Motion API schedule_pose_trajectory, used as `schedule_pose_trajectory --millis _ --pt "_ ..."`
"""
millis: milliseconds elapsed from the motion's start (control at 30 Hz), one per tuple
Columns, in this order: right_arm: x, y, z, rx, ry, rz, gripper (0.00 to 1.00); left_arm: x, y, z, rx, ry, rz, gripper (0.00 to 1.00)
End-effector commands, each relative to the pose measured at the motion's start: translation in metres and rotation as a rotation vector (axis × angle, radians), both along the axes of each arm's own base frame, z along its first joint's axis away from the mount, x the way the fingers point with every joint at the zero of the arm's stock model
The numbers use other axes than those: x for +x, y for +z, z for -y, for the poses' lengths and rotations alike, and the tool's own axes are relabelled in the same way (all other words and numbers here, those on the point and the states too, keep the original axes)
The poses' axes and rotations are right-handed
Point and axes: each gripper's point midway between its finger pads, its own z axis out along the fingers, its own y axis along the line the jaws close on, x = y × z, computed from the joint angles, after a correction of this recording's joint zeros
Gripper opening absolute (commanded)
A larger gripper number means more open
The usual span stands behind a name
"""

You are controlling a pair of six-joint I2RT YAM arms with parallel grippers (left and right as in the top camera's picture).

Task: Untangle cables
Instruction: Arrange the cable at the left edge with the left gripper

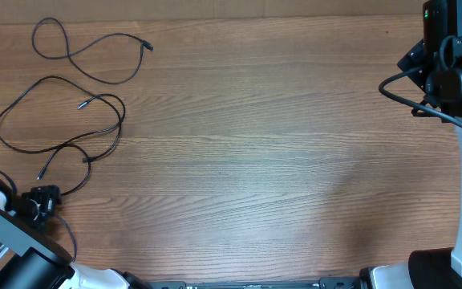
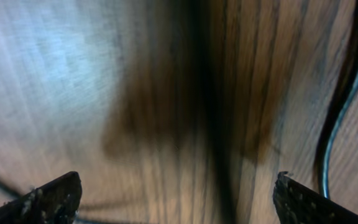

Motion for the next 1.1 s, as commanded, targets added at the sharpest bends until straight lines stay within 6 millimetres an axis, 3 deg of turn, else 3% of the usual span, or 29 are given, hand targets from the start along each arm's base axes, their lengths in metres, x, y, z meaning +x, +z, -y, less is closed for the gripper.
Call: schedule_pose_trajectory --millis 0,33,67,167,267,333,467,633,700,833,1033,1067 --pt "0.0 0.0 0.001 -0.01 0.005 -0.005 1.0 0.009 -0.014 0.006 0.022 -0.091 0.034 0.78" --pt "0.0 0.0 0.001 -0.011 0.006 -0.005 1.0 0.015 -0.016 0.003 0.048 -0.145 0.05 0.65" --pt "0.0 0.0 0.001 -0.011 0.006 -0.005 1.0 0.016 -0.016 0.001 0.065 -0.161 0.049 0.59" --pt "0.0 0.0 0.001 -0.011 0.006 -0.005 1.0 0.016 -0.014 -0.017 0.164 -0.207 0.001 0.04" --pt "0.0 0.0 0.001 -0.011 0.005 -0.005 1.0 0.013 -0.004 -0.042 0.267 -0.299 -0.062 0.04" --pt "0.0 0.0 0.001 -0.011 0.006 -0.005 1.0 0.018 0.021 -0.074 0.376 -0.443 -0.133 0.04" --pt "0.0 0.0 0.001 -0.011 0.006 -0.005 1.0 0.047 0.067 -0.103 0.482 -0.685 -0.155 0.04" --pt "0.0 0.0 0.001 -0.011 0.006 -0.005 1.0 0.098 0.125 -0.112 0.606 -0.918 -0.132 0.04" --pt "0.0 0.0 0.001 -0.011 0.006 -0.005 1.0 0.118 0.138 -0.107 0.645 -0.992 -0.118 0.04" --pt "0.0 0.0 0.001 -0.011 0.006 -0.005 1.0 0.128 0.123 -0.084 0.59 -1.265 -0.175 0.04" --pt "0.0 0.0 0.001 -0.01 0.005 -0.005 1.0 0.094 0.075 -0.067 0.439 -1.3 -0.212 0.05" --pt "0.0 0.0 0.001 -0.011 0.006 -0.005 1.0 0.084 0.067 -0.065 0.412 -1.29 -0.22 0.28"
